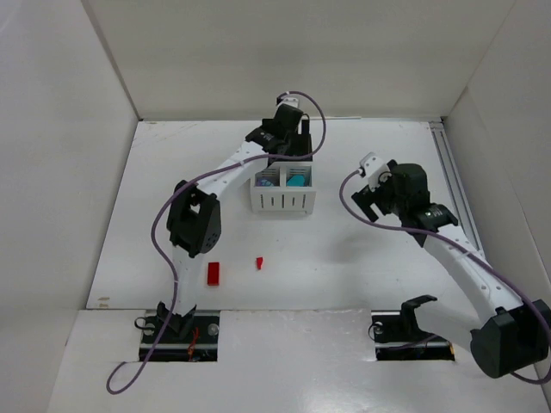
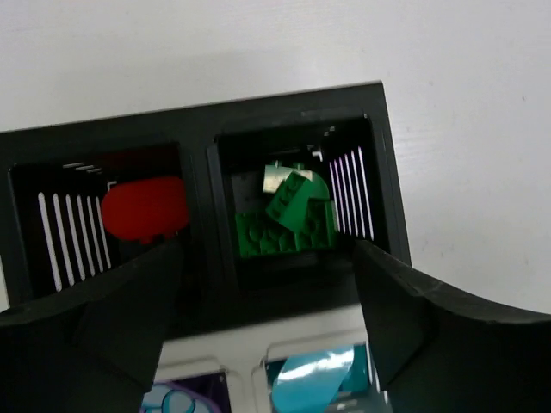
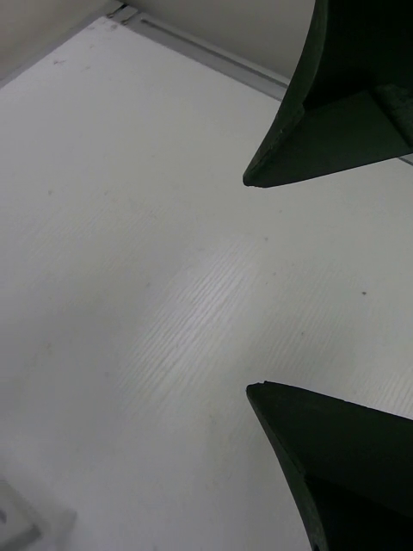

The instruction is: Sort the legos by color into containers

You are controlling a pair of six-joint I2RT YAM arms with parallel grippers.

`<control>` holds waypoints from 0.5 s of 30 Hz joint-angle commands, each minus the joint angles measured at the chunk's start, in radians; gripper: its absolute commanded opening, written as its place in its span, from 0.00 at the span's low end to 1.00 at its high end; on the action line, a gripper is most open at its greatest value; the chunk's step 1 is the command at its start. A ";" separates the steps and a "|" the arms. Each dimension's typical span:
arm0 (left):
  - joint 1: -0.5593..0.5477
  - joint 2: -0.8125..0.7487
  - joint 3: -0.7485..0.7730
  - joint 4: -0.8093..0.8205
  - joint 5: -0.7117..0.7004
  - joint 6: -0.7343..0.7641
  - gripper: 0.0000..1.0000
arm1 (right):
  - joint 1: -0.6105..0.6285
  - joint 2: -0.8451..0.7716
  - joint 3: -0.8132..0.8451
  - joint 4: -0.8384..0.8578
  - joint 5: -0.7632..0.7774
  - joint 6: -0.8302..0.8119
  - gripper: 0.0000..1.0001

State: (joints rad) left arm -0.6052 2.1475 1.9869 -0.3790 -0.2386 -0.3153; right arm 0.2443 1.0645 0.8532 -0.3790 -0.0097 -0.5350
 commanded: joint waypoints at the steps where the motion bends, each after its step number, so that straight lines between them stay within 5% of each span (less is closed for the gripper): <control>1: -0.004 -0.187 -0.081 0.066 0.041 0.031 0.78 | 0.136 0.003 0.024 0.031 0.035 -0.025 0.99; 5: -0.004 -0.310 -0.241 0.126 0.064 0.054 1.00 | 0.251 0.025 0.050 0.009 0.120 0.006 0.99; 11: -0.004 -0.489 -0.382 0.083 0.004 0.001 1.00 | 0.464 0.054 0.038 0.106 0.045 0.061 0.99; 15: -0.004 -0.722 -0.673 0.052 -0.080 -0.141 1.00 | 0.630 0.184 0.029 0.199 0.001 0.101 0.99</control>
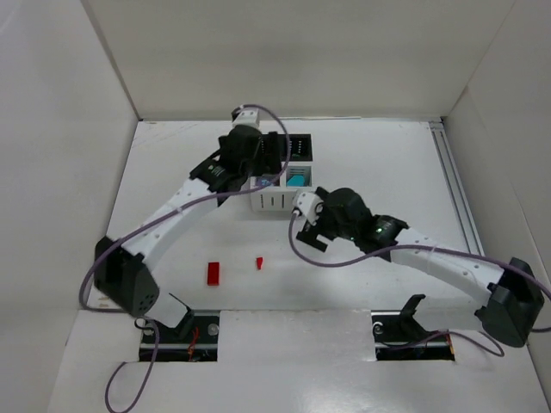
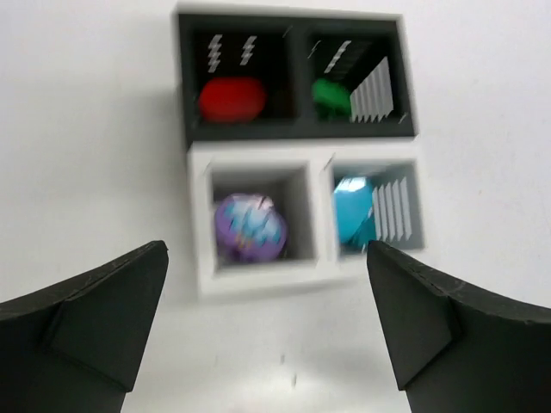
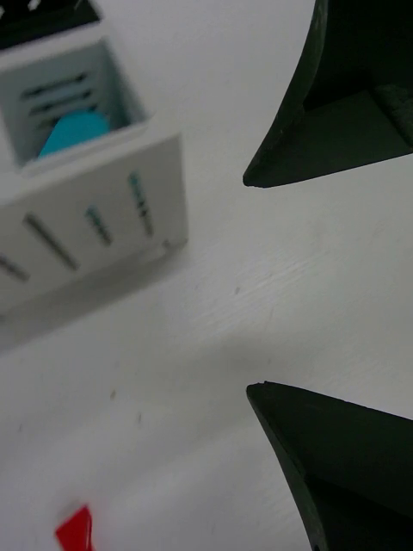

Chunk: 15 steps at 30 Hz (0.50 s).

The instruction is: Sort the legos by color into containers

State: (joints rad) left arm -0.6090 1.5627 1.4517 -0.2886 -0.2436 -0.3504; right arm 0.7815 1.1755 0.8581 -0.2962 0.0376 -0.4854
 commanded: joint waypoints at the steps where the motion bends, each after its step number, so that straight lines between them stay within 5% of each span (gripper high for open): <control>1: 0.000 -0.232 -0.189 -0.082 -0.109 -0.151 1.00 | 0.120 0.105 0.039 0.129 -0.057 0.063 0.99; 6: -0.012 -0.479 -0.476 -0.228 -0.187 -0.503 1.00 | 0.284 0.311 0.130 0.150 0.106 0.308 0.99; 15: -0.044 -0.717 -0.680 -0.340 -0.177 -0.663 1.00 | 0.400 0.618 0.280 0.255 0.174 0.594 0.99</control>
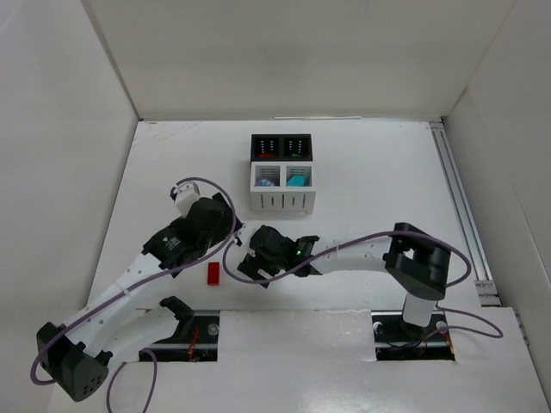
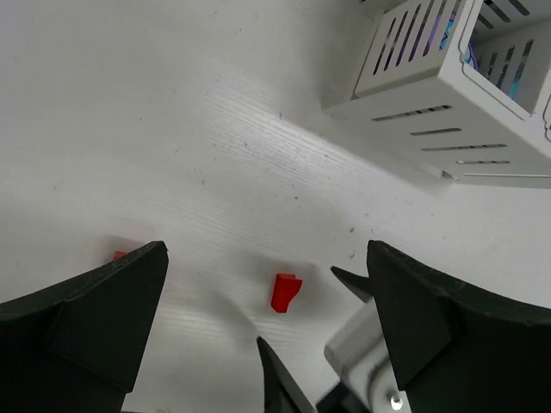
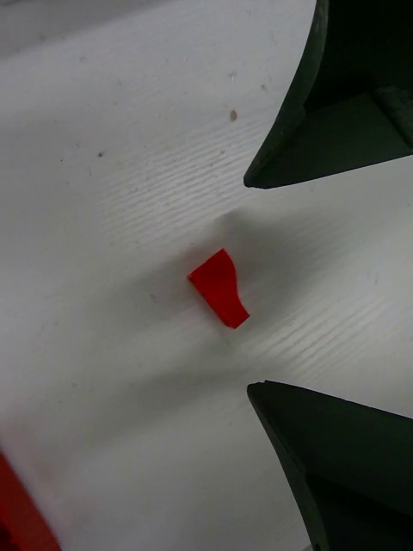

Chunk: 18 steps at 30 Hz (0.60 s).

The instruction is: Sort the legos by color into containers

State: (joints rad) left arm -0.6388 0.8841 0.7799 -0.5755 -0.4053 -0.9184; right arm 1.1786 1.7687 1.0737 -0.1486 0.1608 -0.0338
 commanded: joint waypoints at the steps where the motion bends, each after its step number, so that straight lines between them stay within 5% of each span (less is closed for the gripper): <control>1: -0.015 -0.053 -0.017 -0.063 -0.015 -0.096 1.00 | 0.003 0.038 0.065 0.107 0.051 0.168 0.97; 8: -0.015 -0.083 -0.037 -0.087 -0.015 -0.137 1.00 | 0.003 0.109 0.074 0.144 0.063 0.288 0.88; 11: -0.015 -0.093 -0.037 -0.096 -0.041 -0.146 1.00 | 0.003 0.129 0.074 0.144 0.072 0.310 0.73; 15: -0.015 -0.093 -0.028 -0.096 -0.050 -0.155 1.00 | 0.003 0.138 0.083 0.144 0.072 0.310 0.38; 18: -0.015 -0.093 -0.028 -0.109 -0.063 -0.155 1.00 | 0.003 0.120 0.069 0.144 0.092 0.319 0.28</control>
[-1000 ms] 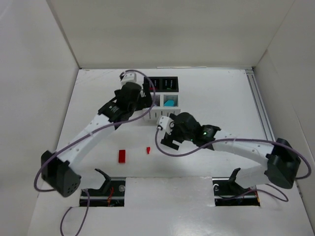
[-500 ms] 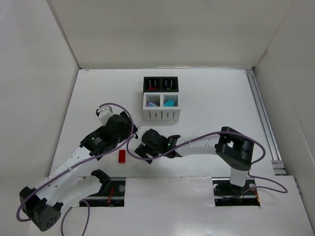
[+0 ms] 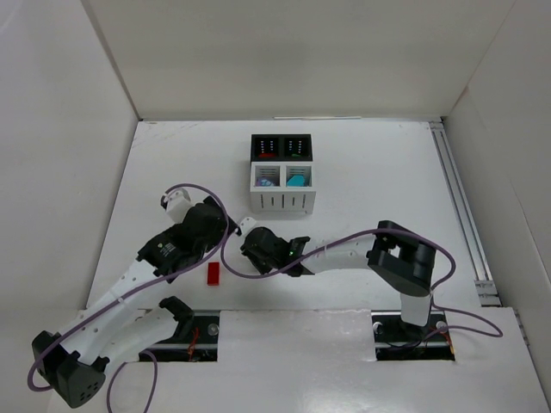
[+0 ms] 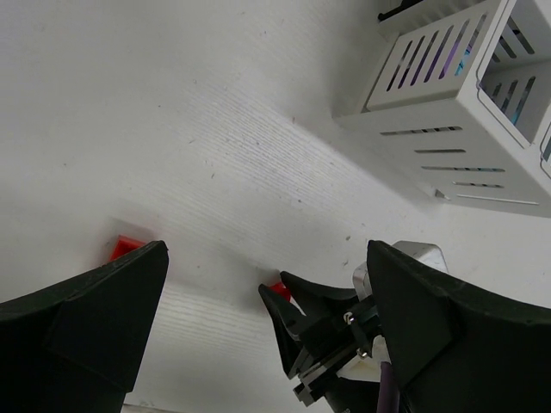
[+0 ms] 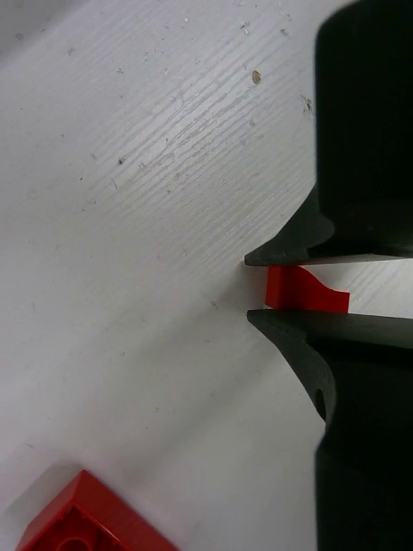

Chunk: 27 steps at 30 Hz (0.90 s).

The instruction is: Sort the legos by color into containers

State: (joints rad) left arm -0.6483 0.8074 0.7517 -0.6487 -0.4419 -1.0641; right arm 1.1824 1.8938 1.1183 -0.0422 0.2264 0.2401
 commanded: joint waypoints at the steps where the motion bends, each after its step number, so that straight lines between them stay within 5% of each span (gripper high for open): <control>1: -0.005 -0.016 0.009 -0.035 -0.026 -0.010 1.00 | -0.001 -0.025 0.009 0.038 0.039 0.045 0.23; 10: -0.005 0.027 -0.011 0.013 0.014 0.004 1.00 | -0.001 -0.246 -0.034 0.038 0.196 -0.106 0.15; 16: -0.005 0.107 -0.020 0.069 0.037 0.042 1.00 | -0.164 -0.401 0.042 0.038 0.182 -0.379 0.15; 22: 0.045 0.223 0.041 0.100 0.049 0.099 1.00 | -0.372 -0.300 0.253 0.038 -0.051 -0.541 0.17; 27: 0.088 0.292 0.041 0.100 0.062 0.110 1.00 | -0.471 -0.032 0.556 0.038 -0.255 -0.642 0.17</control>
State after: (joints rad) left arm -0.5846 1.0889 0.7544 -0.5568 -0.3874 -0.9813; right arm 0.7452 1.7527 1.5623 -0.0196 0.1410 -0.3019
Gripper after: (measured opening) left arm 0.993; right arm 0.287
